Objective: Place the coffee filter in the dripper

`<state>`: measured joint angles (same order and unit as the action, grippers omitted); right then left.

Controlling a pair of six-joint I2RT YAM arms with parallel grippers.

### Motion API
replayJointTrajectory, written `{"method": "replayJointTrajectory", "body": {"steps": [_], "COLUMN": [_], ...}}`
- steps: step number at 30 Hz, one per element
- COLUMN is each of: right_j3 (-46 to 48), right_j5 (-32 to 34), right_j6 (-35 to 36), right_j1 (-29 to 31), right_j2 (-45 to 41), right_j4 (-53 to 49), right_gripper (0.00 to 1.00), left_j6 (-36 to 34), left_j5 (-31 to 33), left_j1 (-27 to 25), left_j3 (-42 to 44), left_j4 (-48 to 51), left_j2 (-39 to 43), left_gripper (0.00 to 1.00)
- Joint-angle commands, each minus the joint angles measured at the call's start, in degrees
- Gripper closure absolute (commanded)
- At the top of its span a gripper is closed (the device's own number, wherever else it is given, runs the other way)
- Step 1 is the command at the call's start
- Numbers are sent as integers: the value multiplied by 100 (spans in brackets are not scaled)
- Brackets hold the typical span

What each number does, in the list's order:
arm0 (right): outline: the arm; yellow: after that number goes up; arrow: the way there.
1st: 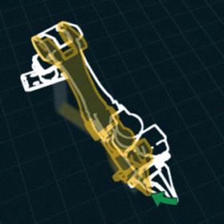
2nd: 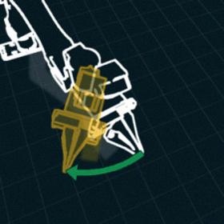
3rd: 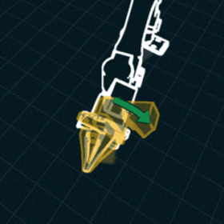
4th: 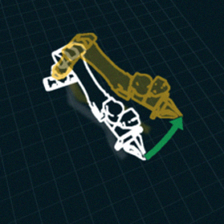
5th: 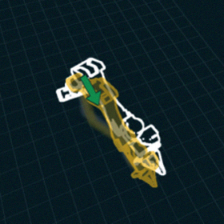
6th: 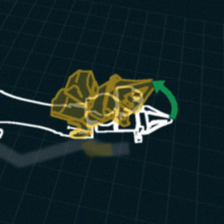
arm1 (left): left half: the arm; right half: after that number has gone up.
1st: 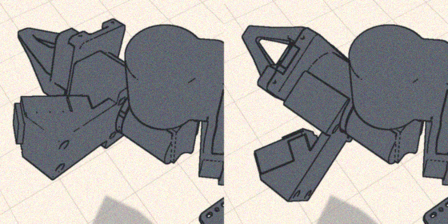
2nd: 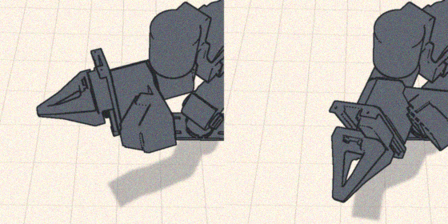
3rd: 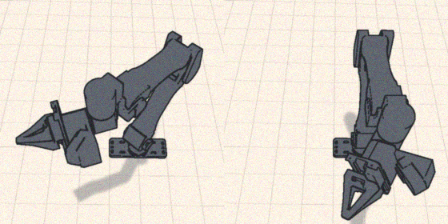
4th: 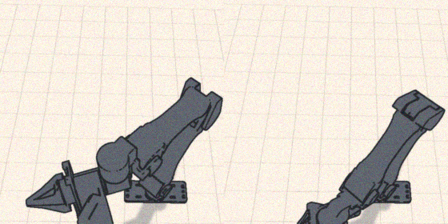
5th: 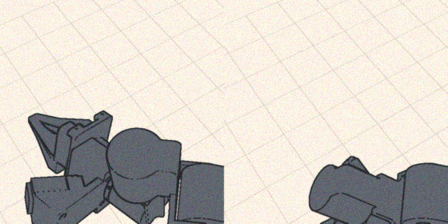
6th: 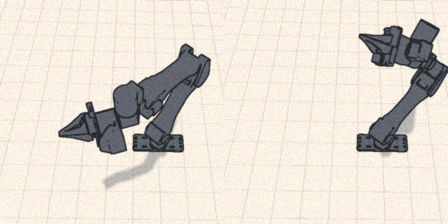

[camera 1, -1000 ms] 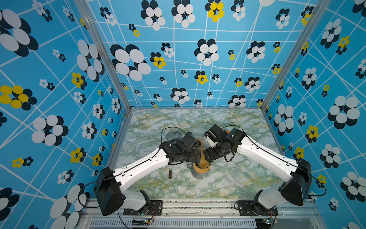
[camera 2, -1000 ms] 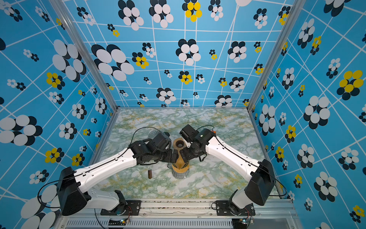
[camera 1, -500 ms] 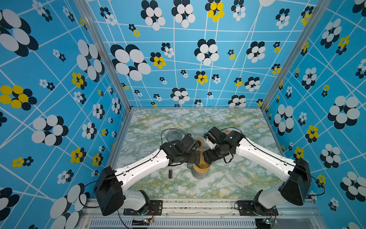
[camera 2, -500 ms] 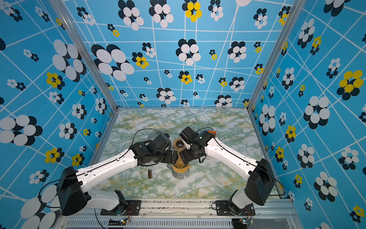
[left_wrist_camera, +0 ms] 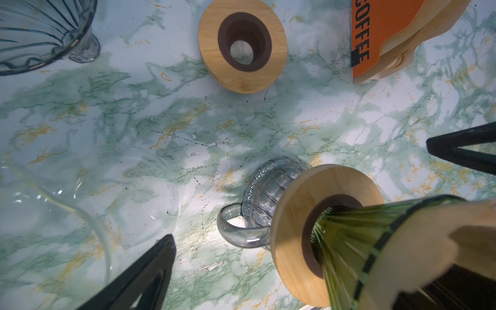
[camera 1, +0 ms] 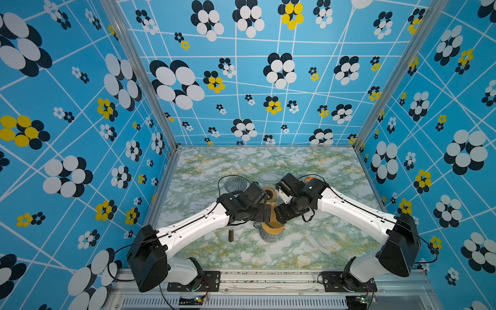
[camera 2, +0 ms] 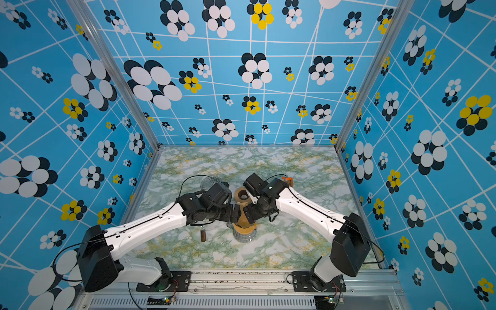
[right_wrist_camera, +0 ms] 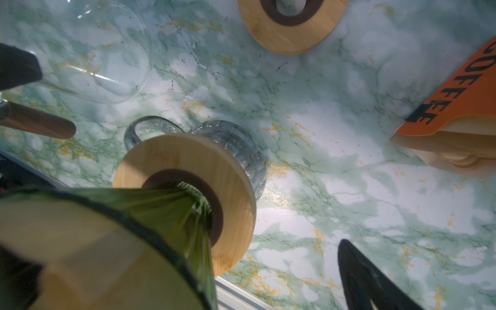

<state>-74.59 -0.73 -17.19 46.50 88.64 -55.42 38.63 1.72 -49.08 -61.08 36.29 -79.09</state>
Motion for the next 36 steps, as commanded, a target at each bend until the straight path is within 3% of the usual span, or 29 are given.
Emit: {"method": "replayJointTrajectory", "body": {"steps": [1,12,21,36], "right_j3": [14,-337,-414,-454], "right_j5": [-24,-18,-260,-50], "right_j6": [30,167,41,-100], "right_j1": [51,51,49,-5], "right_j2": [115,84,-110,-1], "right_j4": [-12,-443,-127,117], "right_gripper": [11,11,11,11], "left_j6": [101,189,169,58], "left_j5": [-52,-248,-407,-795], "left_j1": [61,170,173,403], "left_j3": [132,299,213,235], "left_j4": [-52,-200,-220,-376], "left_j2": [-44,-8,85,416], "left_gripper": [1,1,1,1]}}
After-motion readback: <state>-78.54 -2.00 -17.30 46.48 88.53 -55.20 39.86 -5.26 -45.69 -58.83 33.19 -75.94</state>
